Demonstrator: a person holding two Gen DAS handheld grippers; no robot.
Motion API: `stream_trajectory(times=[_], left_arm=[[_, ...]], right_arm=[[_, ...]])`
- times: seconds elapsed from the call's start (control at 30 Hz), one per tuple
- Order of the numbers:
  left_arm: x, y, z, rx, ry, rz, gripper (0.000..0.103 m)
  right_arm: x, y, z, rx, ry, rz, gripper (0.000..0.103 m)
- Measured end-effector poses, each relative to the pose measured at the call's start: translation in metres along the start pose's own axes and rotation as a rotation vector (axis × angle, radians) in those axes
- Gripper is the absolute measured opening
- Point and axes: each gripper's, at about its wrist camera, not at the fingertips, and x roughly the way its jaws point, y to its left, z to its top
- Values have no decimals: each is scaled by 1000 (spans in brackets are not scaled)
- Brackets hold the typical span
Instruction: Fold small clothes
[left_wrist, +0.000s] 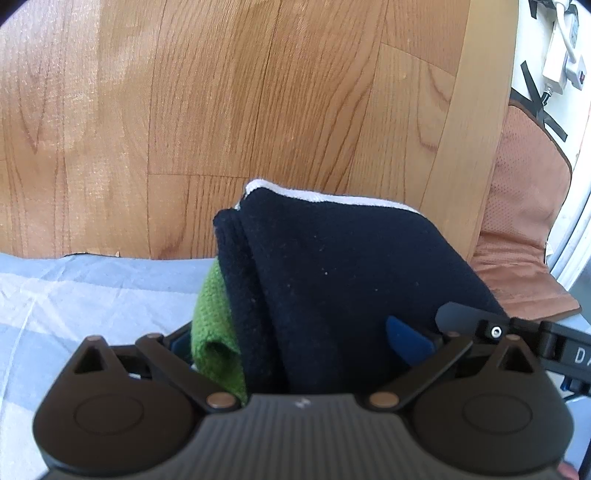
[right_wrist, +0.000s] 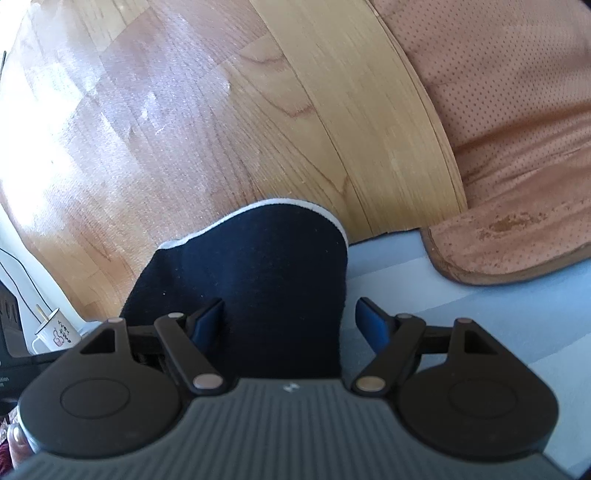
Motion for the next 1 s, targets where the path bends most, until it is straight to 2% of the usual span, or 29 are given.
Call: stream_trajectory(times=[0.2,0.4,0.53,0.8,0.97,1.0], left_arm=[[-1,-2,-1,9,-5,21,103],[-11,-14,-9,60,-44,81,103],[-22,-13,-18,41,-29,76,103],[-52,-9,-41,6,-10,96,103],[-76,-14,-60,40,19,86,103],[-82,-17,-62,58,6,101,103]], right_arm=[[-3,2,0,-16,-16,6,79],[-7,5,0,-28,-35,10,80],[-14,7,-2,-33,-60,-21,80],[-55,14,-29,-3,-60,-57,80],[-91,22,-51,4,-63,-86,80],[-99,24,-57,0,-61,-94,80]])
